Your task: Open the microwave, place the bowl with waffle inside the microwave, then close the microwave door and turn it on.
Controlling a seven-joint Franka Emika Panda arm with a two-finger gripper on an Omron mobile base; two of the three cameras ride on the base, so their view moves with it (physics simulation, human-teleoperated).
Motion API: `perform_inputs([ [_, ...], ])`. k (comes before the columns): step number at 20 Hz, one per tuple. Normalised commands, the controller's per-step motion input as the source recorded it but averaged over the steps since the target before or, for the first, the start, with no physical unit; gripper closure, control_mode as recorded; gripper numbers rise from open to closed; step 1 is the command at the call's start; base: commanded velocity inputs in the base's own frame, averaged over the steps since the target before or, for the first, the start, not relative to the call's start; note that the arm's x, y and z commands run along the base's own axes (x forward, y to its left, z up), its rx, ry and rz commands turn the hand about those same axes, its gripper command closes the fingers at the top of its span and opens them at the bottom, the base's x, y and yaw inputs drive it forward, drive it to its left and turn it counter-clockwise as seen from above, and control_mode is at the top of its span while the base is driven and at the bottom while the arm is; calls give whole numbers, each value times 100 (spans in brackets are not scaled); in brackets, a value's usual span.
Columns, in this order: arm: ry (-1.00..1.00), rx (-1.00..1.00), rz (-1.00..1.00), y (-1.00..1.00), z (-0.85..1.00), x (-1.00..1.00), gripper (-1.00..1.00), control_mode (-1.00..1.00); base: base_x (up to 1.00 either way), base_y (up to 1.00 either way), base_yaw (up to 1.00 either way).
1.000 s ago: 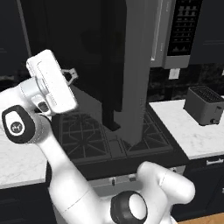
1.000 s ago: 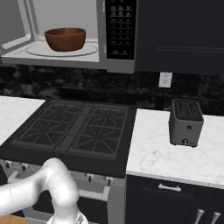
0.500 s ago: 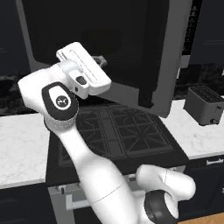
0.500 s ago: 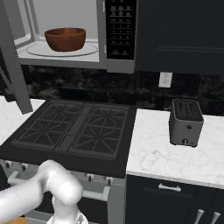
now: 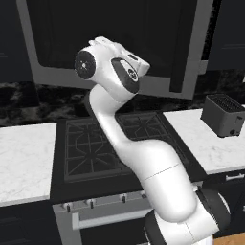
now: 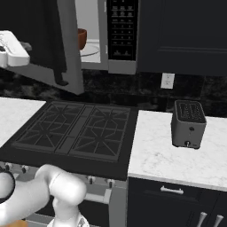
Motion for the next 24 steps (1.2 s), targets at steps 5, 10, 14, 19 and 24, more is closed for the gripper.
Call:
perform_inputs([
  [5,21,11,41,-8,-5,100,100,-100,0,0,0],
  [10,16,14,33,-5,0,100,100,-100,0,0,0],
  [14,10,13,33,-1,-6,100,100,-100,0,0,0],
  [19,1,7,31,0,-30,100,100,-100,0,0,0],
  [24,-27,-2,37,8,-92,67,100,-100,0,0,0],
])
